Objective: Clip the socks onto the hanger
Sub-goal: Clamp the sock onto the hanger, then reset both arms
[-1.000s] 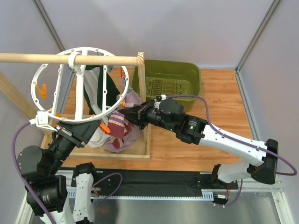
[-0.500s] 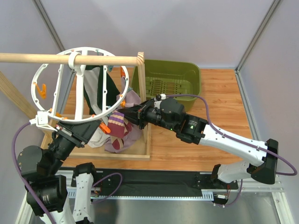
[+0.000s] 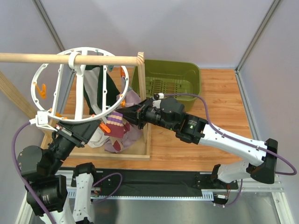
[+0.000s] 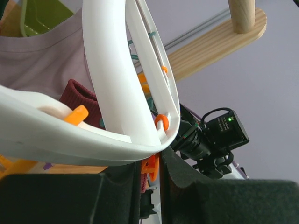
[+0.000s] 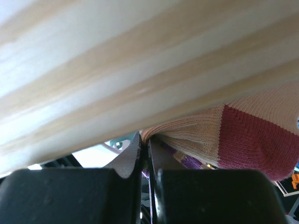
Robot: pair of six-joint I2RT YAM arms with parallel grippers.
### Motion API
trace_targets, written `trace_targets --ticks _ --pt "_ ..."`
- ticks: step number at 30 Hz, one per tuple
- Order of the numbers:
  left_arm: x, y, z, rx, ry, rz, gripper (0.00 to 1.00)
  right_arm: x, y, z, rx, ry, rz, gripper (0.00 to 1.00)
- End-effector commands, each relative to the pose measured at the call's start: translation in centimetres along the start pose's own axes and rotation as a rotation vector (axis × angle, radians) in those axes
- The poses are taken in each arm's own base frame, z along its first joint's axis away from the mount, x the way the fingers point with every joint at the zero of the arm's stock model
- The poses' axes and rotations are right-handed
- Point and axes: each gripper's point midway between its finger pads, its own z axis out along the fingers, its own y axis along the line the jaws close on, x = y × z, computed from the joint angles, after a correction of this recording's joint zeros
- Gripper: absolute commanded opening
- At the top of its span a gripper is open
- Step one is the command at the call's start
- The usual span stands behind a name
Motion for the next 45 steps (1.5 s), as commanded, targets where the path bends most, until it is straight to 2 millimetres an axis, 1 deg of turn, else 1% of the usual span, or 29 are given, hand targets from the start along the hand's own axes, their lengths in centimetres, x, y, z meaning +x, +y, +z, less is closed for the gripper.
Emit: trace_targets --ticks 1,6,10,11,13,14,17,18,19,20,26,27,28,33,34,35,37,38,39,40,43,44,45 --pt "-0.6 -0.8 0.2 0.029 -0.018 0.0 0.0 1.4 2.6 -0.2 -0.049 0.05 0.147 0.0" --pt "-0.5 -0.9 0.2 0.035 -0.016 -0.001 0.0 1.4 2.6 0.0 -0.049 0.052 0.149 0.0" --pt "-0.5 -0.6 0.2 0.025 -0.014 -0.011 0.04 1.4 2.7 0.1 -0.053 0.054 0.152 0.0" --pt "-0.4 -0.6 0.1 0.024 -0.015 -0.01 0.08 1.4 2.7 0.1 -0.053 0.054 0.152 0.01" --pt "-0.4 -0.5 0.1 0.016 -0.018 -0.01 0.12 1.5 2.7 0.0 -0.054 0.057 0.153 0.03" --pt "-0.4 -0.5 0.1 0.016 -0.017 -0.008 0.17 1.4 2.7 0.0 -0.055 0.054 0.153 0.03" --pt "-0.4 -0.5 0.1 0.016 -0.018 -0.01 0.29 1.4 2.6 0.1 -0.053 0.055 0.155 0.02" --pt "-0.4 -0.5 0.1 0.017 -0.019 -0.009 0.36 1.4 2.7 0.1 -0.056 0.056 0.156 0.02" --pt "-0.4 -0.5 0.0 0.017 -0.019 -0.008 0.38 1.4 2.7 0.1 -0.054 0.055 0.158 0.02" --pt "-0.4 -0.6 0.0 0.018 -0.019 -0.007 0.45 1.4 2.7 0.1 -0.055 0.057 0.158 0.02" --pt "-0.4 -0.5 -0.1 0.009 -0.021 -0.002 0.58 1.5 2.7 0.1 -0.054 0.057 0.158 0.04" --pt "-0.4 -0.6 -0.1 0.011 -0.022 0.0 0.59 1.4 2.6 0.3 -0.052 0.054 0.156 0.06" --pt "-0.4 -0.5 -0.1 0.007 -0.019 -0.001 0.6 1.3 2.5 0.3 -0.05 0.054 0.156 0.13" --pt "-0.1 -0.6 -0.4 0.003 -0.01 0.0 0.67 1.2 2.0 0.3 -0.037 0.052 0.144 0.33" --pt "0.1 -0.7 -0.5 0.004 -0.005 -0.001 0.73 1.2 1.8 0.4 -0.033 0.05 0.138 0.38" --pt "0.2 -0.6 -0.6 0.003 0.003 0.0 0.81 1.2 1.8 0.2 -0.032 0.052 0.135 0.39" --pt "0.8 -0.5 -0.8 -0.006 0.021 -0.006 0.84 1.0 1.0 0.2 -0.014 0.051 0.113 0.47" --pt "1.3 -0.4 -1.2 -0.011 0.038 -0.005 0.86 1.0 0.4 0.0 0.006 0.047 0.106 0.51" --pt "1.6 -0.4 -1.4 -0.008 0.047 -0.002 0.88 0.8 -0.4 0.0 0.029 0.045 0.096 0.59" --pt "1.9 -0.4 -1.5 -0.009 0.057 -0.001 0.91 0.7 -1.1 -0.1 0.047 0.046 0.083 0.63" --pt "3.2 0.0 -2.4 -0.024 0.093 -0.003 0.94 0.2 -3.2 -0.8 0.102 0.038 0.026 0.69" --pt "3.8 0.2 -2.8 -0.041 0.114 -0.007 0.95 -0.1 -4.0 -1.6 0.139 0.026 0.002 0.75" --pt "4.2 0.4 -3.0 -0.05 0.126 -0.005 0.95 -0.2 -4.6 -2.0 0.162 0.019 -0.023 0.79"
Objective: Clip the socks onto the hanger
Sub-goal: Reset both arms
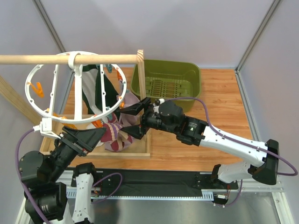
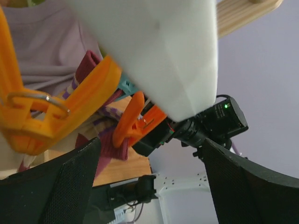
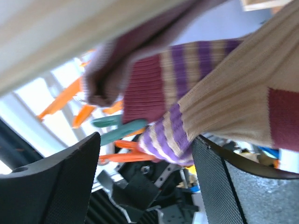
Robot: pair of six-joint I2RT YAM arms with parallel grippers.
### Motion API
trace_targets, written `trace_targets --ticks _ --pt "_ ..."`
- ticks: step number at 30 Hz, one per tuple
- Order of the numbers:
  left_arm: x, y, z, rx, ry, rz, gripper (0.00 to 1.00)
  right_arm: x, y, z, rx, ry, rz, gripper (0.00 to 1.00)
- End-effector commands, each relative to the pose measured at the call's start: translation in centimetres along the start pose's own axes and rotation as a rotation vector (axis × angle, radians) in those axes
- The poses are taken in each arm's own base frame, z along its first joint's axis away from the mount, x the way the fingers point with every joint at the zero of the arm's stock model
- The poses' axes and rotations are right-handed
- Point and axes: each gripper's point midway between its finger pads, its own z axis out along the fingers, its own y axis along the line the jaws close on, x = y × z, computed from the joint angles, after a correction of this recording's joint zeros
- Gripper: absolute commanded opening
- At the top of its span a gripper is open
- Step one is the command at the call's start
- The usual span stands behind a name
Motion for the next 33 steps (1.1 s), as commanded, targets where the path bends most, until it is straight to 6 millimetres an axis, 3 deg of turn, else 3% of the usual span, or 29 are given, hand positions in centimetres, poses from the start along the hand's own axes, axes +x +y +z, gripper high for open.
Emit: trace_targets --ticks 1,9,11,15,18,20,21,22,25,27,30,33 --pt "2.5 0.0 -1.6 -0.013 0.084 0.015 0.95 0.1 -2.4 -2.1 0.094 0.001 -0.067 0.8" --pt "3.2 -0.1 -4.4 -0.123 0.079 0.176 0.93 -1.2 -7.5 -5.7 0.258 0.027 -0.478 0.87" --pt "3.1 0.1 -5.2 -0.153 0.062 0.23 0.92 -0.8 -8.0 -6.3 0.252 0.074 -0.563 0.88" --pt "3.5 0.2 -5.9 -0.156 0.06 0.29 0.9 -1.2 -8.8 -8.6 0.289 0.153 -0.933 0.92" --pt "4.1 -0.3 -5.8 -0.092 0.076 0.32 0.88 -4.9 -10.5 -11.4 0.452 0.049 -1.082 0.94" --pt "4.6 -0.1 -5.4 -0.071 0.099 0.317 0.91 -7.7 -10.4 -13.6 0.496 -0.077 -1.19 0.96" --pt "4.7 0.0 -5.2 -0.07 0.109 0.329 0.92 -9.0 -11.5 -14.4 0.534 -0.113 -1.211 1.0" --pt "4.5 0.3 -4.5 -0.103 0.095 0.329 0.92 -10.2 -10.7 -15.7 0.517 -0.191 -1.256 1.0" --pt "5.1 0.5 -2.8 -0.128 0.093 0.363 0.93 -13.8 -11.2 -18.5 0.578 -0.363 -1.307 1.0" --pt "5.4 0.1 -2.2 -0.097 0.095 0.295 0.93 -16.3 -11.7 -20.5 0.655 -0.483 -1.324 1.0" --pt "4.6 1.1 -1.9 -0.113 0.111 0.335 0.99 -18.4 -13.5 -21.3 0.758 -0.5 -1.357 1.0" --pt "3.7 1.7 -2.9 -0.176 0.146 0.397 0.99 -19.5 -15.6 -21.3 0.868 -0.467 -1.374 1.0"
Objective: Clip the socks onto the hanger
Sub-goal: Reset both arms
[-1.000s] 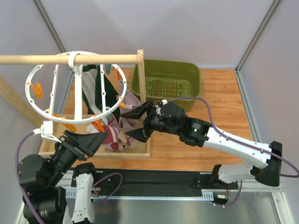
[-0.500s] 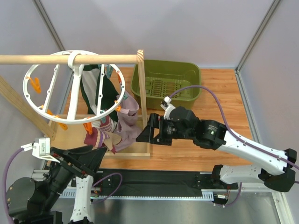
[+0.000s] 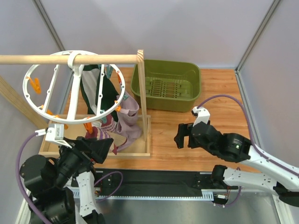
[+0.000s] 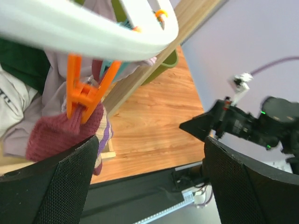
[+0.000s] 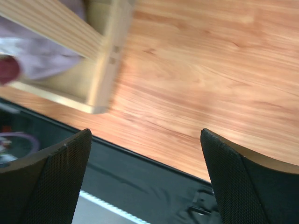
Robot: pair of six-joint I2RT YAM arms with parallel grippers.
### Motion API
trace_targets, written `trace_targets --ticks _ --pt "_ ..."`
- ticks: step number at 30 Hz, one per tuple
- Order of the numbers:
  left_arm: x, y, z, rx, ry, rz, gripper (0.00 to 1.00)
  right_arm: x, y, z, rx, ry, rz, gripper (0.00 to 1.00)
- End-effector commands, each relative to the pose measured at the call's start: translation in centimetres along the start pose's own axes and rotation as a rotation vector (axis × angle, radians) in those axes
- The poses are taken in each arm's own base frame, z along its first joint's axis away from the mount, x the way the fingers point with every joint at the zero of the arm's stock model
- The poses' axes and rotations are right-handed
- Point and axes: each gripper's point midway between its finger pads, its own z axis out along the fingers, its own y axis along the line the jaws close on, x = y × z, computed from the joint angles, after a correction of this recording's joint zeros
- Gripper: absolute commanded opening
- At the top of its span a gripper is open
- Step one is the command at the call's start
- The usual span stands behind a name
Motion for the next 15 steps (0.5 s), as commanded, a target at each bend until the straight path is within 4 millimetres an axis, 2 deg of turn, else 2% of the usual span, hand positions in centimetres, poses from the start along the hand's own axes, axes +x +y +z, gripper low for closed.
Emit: trace_targets --ticks 1,4,8,12,15 --pt "0.9 1.1 -0.9 -0.035 0.143 0.027 0.99 1.4 -2.9 1.6 0.153 0.039 -0.13 1.0" --pt "1.7 1.4 -0.8 0.023 0.247 -0.005 0.99 2.3 -2.2 2.5 0.132 0.075 -0.135 1.0" --pt "3.3 2.0 -0.7 0.029 0.311 -0.075 1.0 3.6 -2.7 3.2 0.147 0.095 -0.098 1.0" --pt "3.6 1.9 -1.1 0.027 0.283 -0.087 1.0 3.7 -3.3 2.9 0.124 0.029 -0.004 1.0" --pt "4.3 2.0 -0.9 0.059 0.327 -0.077 1.0 4.0 -3.1 2.7 0.059 -0.009 0.059 1.0"
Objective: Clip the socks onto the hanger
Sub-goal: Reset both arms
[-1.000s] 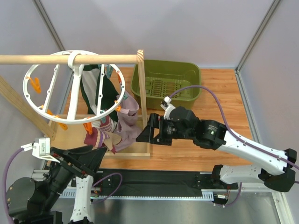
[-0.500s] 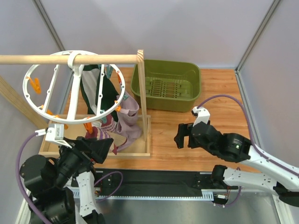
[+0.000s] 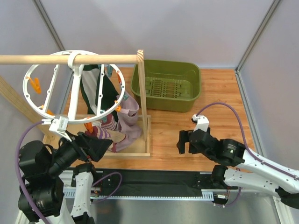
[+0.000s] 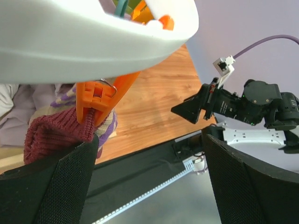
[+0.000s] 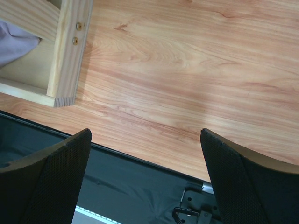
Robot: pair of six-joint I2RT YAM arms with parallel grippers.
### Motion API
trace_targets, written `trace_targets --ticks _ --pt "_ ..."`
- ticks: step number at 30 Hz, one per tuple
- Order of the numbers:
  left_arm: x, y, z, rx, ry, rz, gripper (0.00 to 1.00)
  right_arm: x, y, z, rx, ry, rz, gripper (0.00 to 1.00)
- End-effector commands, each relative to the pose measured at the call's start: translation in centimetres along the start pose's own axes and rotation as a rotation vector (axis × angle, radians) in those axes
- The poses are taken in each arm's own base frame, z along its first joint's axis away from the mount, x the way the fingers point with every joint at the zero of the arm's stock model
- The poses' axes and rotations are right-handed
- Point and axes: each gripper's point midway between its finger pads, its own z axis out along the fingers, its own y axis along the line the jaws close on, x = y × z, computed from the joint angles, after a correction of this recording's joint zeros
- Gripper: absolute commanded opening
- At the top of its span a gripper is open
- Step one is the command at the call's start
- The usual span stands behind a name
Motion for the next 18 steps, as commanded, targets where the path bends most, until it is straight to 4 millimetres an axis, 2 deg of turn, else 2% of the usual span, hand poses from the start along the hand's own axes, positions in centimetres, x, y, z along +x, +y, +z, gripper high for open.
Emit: trace_targets --ticks 1,4,8,9,10,11,13,16,17,18 --pt "4.4 0.4 -0.7 0.0 0.171 -0.133 0.99 -1.1 0.6 -0.4 -0.072 -0.094 0.135 1.0" --pt "4.9 0.5 -0.9 0.062 0.245 -0.097 1.0 -0.8 -0.5 -0.7 -0.05 -0.111 0.221 1.0" --pt "5.8 0.5 -2.3 0.143 0.407 -0.017 1.0 -0.1 -2.2 -1.0 -0.047 -0.158 0.359 1.0" --pt "6.4 0.2 -3.5 0.199 0.508 0.018 0.99 -0.5 -2.7 -1.6 -0.073 -0.205 0.417 1.0" --pt "6.5 1.2 -3.7 0.16 0.531 0.054 1.0 0.3 -3.4 -1.0 -0.063 -0.212 0.444 1.0" --pt "6.8 1.4 -4.3 0.169 0.564 0.077 1.0 -0.2 -3.4 -1.8 -0.127 -0.258 0.5 1.0" --pt "7.9 1.9 -5.8 0.201 0.634 0.094 1.0 -0.4 -3.9 -1.9 -0.171 -0.313 0.545 1.0" --pt "8.5 3.0 -6.2 0.138 0.56 0.02 1.0 0.0 -6.5 -1.6 -0.17 -0.421 0.655 1.0" --pt "8.1 3.7 -6.1 0.101 0.494 0.008 1.0 0.5 -7.4 -1.3 -0.122 -0.422 0.669 1.0" --pt "7.3 4.7 -5.5 0.089 0.339 0.015 1.0 0.4 -8.2 -1.0 -0.071 -0.445 0.69 1.0"
